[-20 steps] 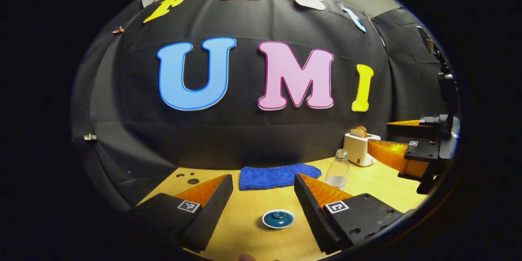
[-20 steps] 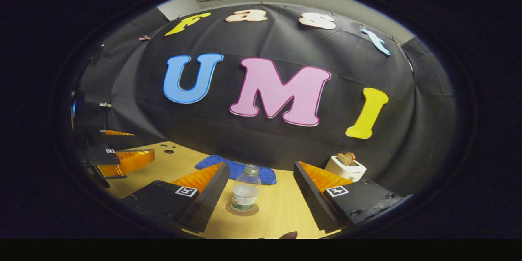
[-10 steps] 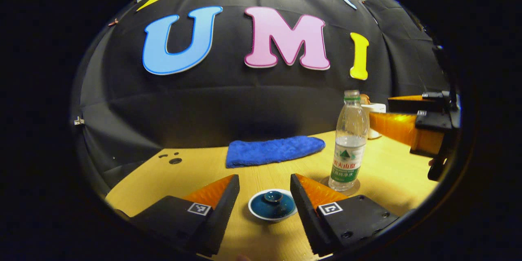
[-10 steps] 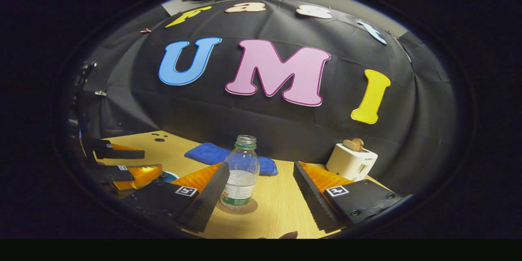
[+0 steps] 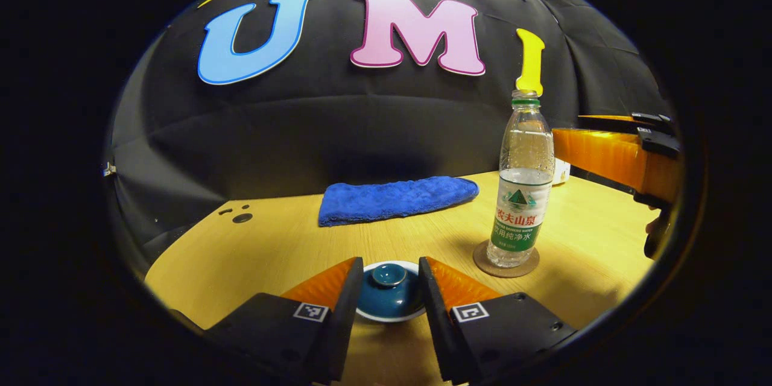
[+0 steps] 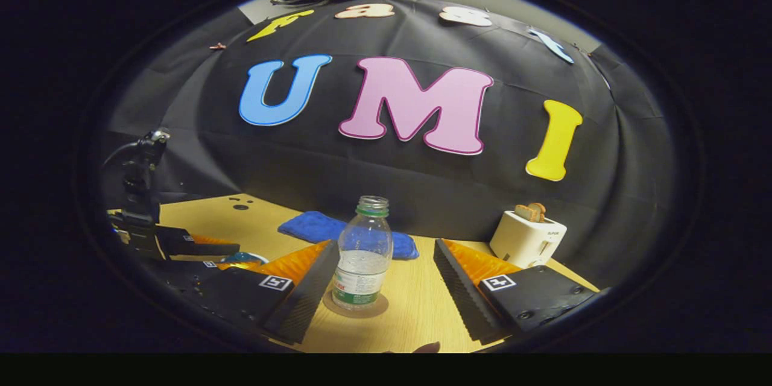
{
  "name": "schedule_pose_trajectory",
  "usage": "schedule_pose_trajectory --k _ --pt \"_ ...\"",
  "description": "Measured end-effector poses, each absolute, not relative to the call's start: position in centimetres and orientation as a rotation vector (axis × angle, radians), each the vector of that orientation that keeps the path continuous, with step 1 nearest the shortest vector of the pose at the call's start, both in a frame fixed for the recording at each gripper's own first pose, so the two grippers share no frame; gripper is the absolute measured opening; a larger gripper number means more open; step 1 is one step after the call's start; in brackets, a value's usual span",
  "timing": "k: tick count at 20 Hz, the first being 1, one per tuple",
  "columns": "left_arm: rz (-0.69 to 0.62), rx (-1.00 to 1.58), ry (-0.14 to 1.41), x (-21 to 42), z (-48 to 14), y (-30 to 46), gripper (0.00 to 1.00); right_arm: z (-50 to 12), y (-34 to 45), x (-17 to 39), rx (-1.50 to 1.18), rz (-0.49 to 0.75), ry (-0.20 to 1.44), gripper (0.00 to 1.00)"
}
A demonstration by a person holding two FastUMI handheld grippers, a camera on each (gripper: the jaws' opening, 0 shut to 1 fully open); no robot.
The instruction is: Open the teacup lid with one hand, grasp the water bottle and pour water into the teacup with the other hand; after pouring, place the water bottle on the coaster and then close the teacup lid.
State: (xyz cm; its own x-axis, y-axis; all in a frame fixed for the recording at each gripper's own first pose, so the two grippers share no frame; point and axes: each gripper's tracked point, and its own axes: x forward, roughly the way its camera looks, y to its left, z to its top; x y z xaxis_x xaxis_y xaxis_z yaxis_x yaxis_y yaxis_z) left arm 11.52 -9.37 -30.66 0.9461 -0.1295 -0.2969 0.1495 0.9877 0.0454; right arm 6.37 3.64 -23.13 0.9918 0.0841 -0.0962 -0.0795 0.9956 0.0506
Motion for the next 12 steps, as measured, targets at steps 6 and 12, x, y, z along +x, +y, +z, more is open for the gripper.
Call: schedule_pose_trajectory --k 6,12 --pt "-0.145 0.067 0.283 11.6 -30.3 -9.3 0.31 -23.8 3.6 6.6 0.058 0.071 0.107 0.98" --pt "-0.13 0.075 0.197 11.6 -27.0 -9.1 0.31 -25.7 4.3 7.4 0.088 0.1 0.142 0.98"
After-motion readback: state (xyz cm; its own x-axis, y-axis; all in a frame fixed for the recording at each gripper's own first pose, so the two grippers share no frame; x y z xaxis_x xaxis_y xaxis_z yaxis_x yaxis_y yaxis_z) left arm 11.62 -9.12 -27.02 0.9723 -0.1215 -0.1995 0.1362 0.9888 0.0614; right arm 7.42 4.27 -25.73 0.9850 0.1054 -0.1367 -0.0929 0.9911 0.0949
